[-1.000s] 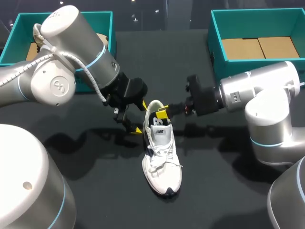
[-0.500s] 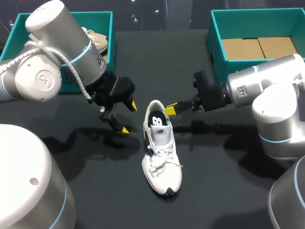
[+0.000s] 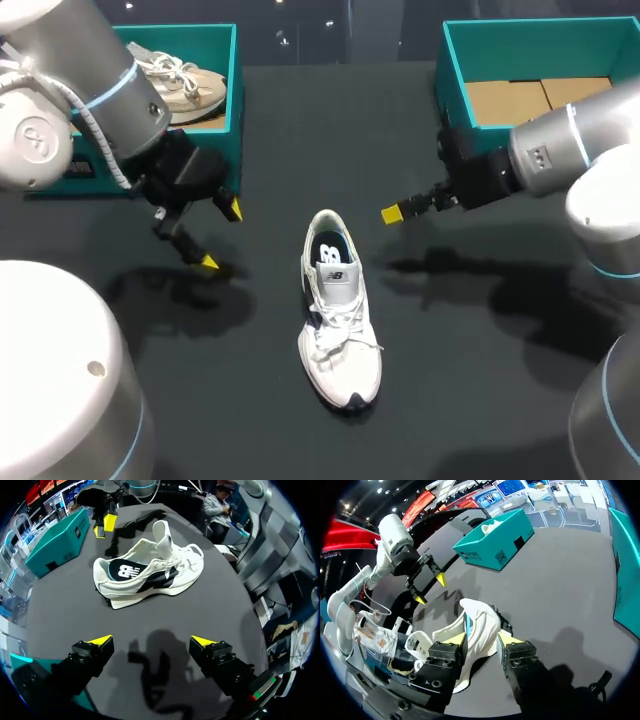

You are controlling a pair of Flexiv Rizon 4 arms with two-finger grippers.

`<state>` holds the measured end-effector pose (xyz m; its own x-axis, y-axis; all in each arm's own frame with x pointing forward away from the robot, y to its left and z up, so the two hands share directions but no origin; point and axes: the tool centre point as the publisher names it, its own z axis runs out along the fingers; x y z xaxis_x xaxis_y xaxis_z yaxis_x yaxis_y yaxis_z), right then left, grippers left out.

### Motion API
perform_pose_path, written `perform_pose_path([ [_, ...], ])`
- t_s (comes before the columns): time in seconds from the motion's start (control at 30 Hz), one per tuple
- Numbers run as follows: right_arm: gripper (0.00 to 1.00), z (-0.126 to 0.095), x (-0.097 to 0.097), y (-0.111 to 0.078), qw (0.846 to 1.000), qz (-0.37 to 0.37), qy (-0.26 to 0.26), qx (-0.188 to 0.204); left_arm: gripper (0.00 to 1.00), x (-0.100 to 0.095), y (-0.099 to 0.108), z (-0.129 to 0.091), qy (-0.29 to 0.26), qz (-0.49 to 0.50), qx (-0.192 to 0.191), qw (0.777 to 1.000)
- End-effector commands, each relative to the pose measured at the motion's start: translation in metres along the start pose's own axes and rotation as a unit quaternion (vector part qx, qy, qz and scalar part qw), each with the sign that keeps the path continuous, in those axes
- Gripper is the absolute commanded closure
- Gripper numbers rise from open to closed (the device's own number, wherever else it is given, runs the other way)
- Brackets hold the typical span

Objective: Take the shoe out of the shoebox, open the shoe tongue, remove and reinsert the insole, then place the shoe into the shoebox

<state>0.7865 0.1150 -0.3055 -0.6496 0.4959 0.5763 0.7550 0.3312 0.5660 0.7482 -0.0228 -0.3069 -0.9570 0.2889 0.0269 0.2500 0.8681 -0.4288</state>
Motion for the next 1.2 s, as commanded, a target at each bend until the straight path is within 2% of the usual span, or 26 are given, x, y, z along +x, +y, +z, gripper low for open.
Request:
perform_pose_path([
  [0.03, 0.62, -0.027, 0.0, -0.001, 0.998, 0.02, -0.035, 0.057, 0.0, 0.004, 0.013, -0.029, 0.005, 0.013, 0.008, 1.0],
  [0.13, 0.62, -0.04, 0.002, 0.001, 0.995, 0.034, -0.06, 0.072, 0.0, 0.003, 0.022, -0.045, 0.006, 0.025, 0.009, 1.0],
  [0.2, 0.66, -0.048, 0.005, 0.003, 0.993, 0.041, -0.08, 0.082, 0.0, 0.002, 0.029, -0.054, 0.008, 0.034, 0.004, 0.999],
  [0.23, 0.77, -0.052, 0.007, 0.004, 0.991, 0.045, -0.091, 0.087, 0.0, 0.002, 0.033, -0.059, 0.02, 0.044, -0.003, 0.999],
  [0.27, 0.97, -0.055, 0.01, 0.005, 0.99, 0.049, -0.099, 0.093, 0.0, 0.003, 0.037, -0.064, 0.031, 0.058, -0.014, 0.998],
  [0.3, 1.0, -0.058, 0.013, 0.007, 0.988, 0.052, -0.109, 0.097, 0.0, 0.003, 0.041, -0.069, 0.038, 0.068, -0.028, 0.997],
  [0.43, 1.0, -0.066, 0.027, 0.016, 0.976, 0.072, -0.165, 0.121, 0.0, 0.003, 0.041, -0.069, 0.038, 0.068, -0.028, 0.997],
  [0.53, 1.0, -0.07, 0.04, 0.022, 0.958, 0.104, -0.225, 0.147, 0.0, 0.003, 0.041, -0.069, 0.038, 0.068, -0.028, 0.997],
  [0.93, 1.0, -0.07, 0.04, 0.022, 0.958, 0.104, -0.225, 0.147, 0.0, 0.003, 0.041, -0.069, 0.038, 0.068, -0.028, 0.997],
  [1.0, 1.0, -0.046, 0.047, 0.025, 0.959, 0.115, -0.23, 0.123, 0.0, 0.003, 0.041, -0.069, 0.038, 0.068, -0.028, 0.997],
  [1.07, 1.0, -0.03, 0.052, 0.026, 0.944, 0.128, -0.278, 0.12, 0.0, 0.003, 0.041, -0.069, 0.038, 0.068, -0.028, 0.997],
  [1.1, 1.0, -0.024, 0.056, 0.026, 0.946, 0.129, -0.276, 0.114, 0.0, 0.003, 0.041, -0.069, 0.038, 0.068, -0.028, 0.997],
  [1.17, 1.0, -0.014, 0.061, 0.026, 0.927, 0.144, -0.327, 0.112, 0.0, 0.003, 0.041, -0.069, 0.038, 0.068, -0.028, 0.997],
  [1.2, 1.0, -0.01, 0.063, 0.026, 0.928, 0.145, -0.326, 0.107, 0.0, 0.003, 0.041, -0.069, 0.038, 0.068, -0.028, 0.997],
])
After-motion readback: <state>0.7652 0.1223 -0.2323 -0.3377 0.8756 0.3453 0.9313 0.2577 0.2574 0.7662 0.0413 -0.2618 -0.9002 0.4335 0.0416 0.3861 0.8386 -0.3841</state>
